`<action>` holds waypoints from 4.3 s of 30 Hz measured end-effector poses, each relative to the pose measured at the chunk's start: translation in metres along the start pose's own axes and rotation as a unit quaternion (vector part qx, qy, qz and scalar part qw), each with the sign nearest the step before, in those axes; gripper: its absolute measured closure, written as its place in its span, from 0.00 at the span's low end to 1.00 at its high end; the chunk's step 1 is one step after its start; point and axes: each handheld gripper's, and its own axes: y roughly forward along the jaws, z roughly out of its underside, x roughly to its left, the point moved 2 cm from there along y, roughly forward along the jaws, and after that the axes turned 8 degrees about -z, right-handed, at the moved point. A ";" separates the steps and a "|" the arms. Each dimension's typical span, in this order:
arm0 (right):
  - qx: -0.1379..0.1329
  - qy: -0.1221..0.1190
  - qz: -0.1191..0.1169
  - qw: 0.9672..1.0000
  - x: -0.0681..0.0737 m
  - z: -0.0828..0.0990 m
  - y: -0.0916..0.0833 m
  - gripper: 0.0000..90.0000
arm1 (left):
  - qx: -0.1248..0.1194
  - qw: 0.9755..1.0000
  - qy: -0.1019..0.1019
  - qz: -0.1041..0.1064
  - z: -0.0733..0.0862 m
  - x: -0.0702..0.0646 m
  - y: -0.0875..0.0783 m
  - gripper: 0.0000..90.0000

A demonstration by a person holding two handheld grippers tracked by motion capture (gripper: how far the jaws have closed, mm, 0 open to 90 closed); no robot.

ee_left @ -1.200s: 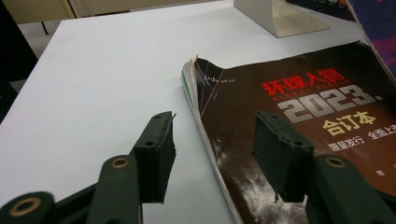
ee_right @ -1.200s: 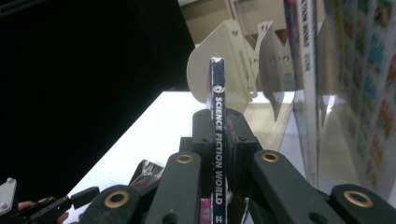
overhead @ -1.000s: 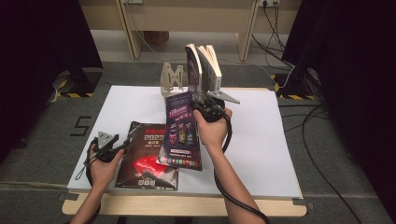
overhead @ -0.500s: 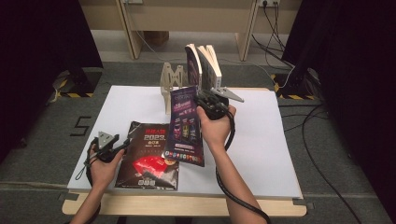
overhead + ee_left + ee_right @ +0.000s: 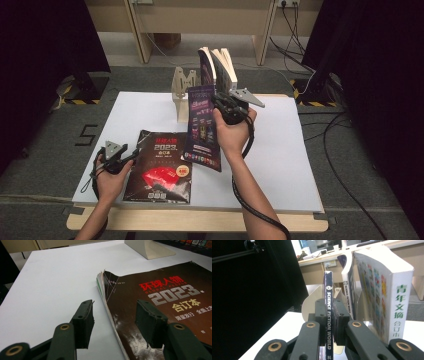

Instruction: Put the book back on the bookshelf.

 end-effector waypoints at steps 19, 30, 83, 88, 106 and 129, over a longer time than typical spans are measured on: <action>-0.038 -0.031 0.025 0.998 0.001 -0.018 0.000 0.95 | 0.001 1.000 0.005 0.000 0.000 0.000 0.000 0.53; -0.057 -0.047 0.038 0.997 0.005 -0.027 0.002 0.95 | 0.000 1.000 0.006 0.000 0.000 -0.001 0.000 0.54; -0.102 -0.106 0.102 0.984 0.007 -0.043 0.062 0.95 | -0.002 1.000 0.005 0.002 0.000 -0.001 0.000 0.54; -0.099 -0.103 0.104 0.984 0.007 -0.043 0.068 0.95 | -0.002 1.000 0.005 0.002 0.000 -0.001 0.000 0.54; -0.096 -0.122 0.120 0.981 0.005 -0.040 0.093 0.94 | 0.001 1.000 0.005 0.004 0.000 0.000 0.000 0.54; -0.071 -0.170 0.113 0.976 0.019 -0.015 0.061 0.94 | 0.001 1.000 0.012 0.002 0.000 -0.002 0.000 0.54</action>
